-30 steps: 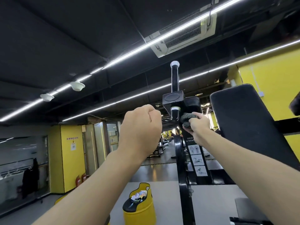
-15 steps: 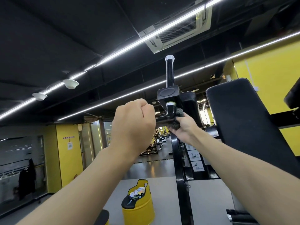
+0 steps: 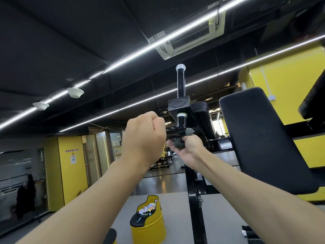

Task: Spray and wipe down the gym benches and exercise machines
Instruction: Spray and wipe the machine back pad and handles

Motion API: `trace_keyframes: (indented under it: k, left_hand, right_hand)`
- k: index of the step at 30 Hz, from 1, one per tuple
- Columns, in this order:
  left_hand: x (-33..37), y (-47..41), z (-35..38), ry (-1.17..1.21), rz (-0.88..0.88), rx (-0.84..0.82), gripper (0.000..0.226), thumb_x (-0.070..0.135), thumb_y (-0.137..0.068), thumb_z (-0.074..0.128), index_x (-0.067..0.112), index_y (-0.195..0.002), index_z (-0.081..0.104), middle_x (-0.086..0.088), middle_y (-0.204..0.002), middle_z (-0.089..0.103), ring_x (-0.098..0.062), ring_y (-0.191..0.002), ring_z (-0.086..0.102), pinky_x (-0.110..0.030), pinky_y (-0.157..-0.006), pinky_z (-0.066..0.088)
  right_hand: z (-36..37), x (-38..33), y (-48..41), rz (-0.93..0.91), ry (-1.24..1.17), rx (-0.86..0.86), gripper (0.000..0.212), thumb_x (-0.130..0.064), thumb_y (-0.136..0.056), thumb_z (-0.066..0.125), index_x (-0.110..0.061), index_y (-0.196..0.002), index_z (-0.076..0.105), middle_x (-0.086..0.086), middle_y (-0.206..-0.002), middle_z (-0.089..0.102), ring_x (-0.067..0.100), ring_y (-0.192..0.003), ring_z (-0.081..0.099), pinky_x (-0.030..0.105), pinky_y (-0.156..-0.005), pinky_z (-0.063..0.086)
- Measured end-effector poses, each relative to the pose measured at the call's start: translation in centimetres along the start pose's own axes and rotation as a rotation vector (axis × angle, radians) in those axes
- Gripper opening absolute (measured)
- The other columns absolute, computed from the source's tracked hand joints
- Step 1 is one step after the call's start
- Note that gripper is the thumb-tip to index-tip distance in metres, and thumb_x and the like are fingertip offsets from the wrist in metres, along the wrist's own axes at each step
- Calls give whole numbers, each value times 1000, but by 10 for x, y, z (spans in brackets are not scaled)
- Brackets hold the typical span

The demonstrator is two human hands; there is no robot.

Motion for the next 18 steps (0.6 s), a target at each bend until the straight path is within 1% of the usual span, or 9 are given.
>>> trace_keyframes:
  k: [2, 4, 7, 9, 11, 12, 14, 18]
  left_hand:
    - [1, 1, -1, -11, -6, -4, 49, 34, -78, 30, 3, -75, 66, -10, -56, 56, -31, -64, 58, -52, -64, 50]
    - [4, 1, -3, -26, -17, -6, 48, 33, -77, 30, 3, -76, 67, -10, -57, 56, -30, -65, 57, -50, -65, 50]
    - [7, 2, -4, -43, -27, -23, 47, 33, -77, 30, 4, -77, 67, -9, -61, 58, -28, -68, 57, -48, -65, 49]
    - [6, 3, -4, -47, -32, -32, 47, 33, -78, 30, 5, -77, 67, -8, -63, 59, -27, -70, 58, -47, -66, 49]
    - [6, 2, -4, -46, -38, -32, 46, 34, -79, 30, 6, -76, 66, -6, -64, 60, -26, -71, 58, -46, -68, 50]
    - [5, 2, -4, -46, -40, -32, 46, 34, -79, 30, 7, -76, 66, -6, -65, 60, -26, -72, 58, -46, -68, 50]
    - [6, 2, -5, -48, -46, -33, 45, 35, -79, 30, 7, -75, 65, -6, -65, 61, -27, -72, 58, -47, -69, 50]
    - [8, 3, -5, -41, -62, -32, 45, 35, -79, 30, 7, -74, 64, -6, -67, 61, -26, -73, 58, -48, -71, 50]
  right_hand:
    - [4, 3, 13, 12, -9, -12, 34, 4, -101, 31, 2, -133, 42, 32, -122, 57, 39, -87, 66, 38, -57, 59]
    - [10, 5, 26, 21, -31, -31, 33, 5, -101, 30, 5, -133, 41, 31, -113, 60, 35, -74, 67, 37, -54, 59]
    - [20, 4, 51, 14, -38, -60, 30, 6, -101, 31, 6, -127, 46, 24, -93, 64, 26, -55, 68, 35, -51, 57]
    - [26, 3, 65, 15, -43, -71, 28, 8, -100, 30, 4, -120, 50, 20, -84, 64, 23, -46, 66, 37, -51, 56]
    - [30, 3, 76, 23, -33, -75, 27, 7, -100, 30, 3, -115, 52, 20, -84, 64, 25, -51, 67, 35, -48, 56]
    - [32, 4, 80, 28, -26, -73, 27, 7, -100, 30, 3, -116, 52, 21, -89, 63, 27, -59, 67, 34, -46, 56]
    - [33, 7, 86, 38, -10, -77, 31, 6, -100, 32, 1, -125, 48, 23, -102, 60, 30, -74, 63, 33, -45, 55]
    - [35, 9, 100, 46, 45, -102, 38, 4, -97, 35, -2, -133, 44, 24, -112, 59, 30, -78, 63, 33, -50, 56]
Point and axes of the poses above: each hand's wrist, its own y-axis away from the middle knuckle, its own z-axis out of the palm, x = y × z, the point moved 2 cm from there along -y, towards the middle knuckle
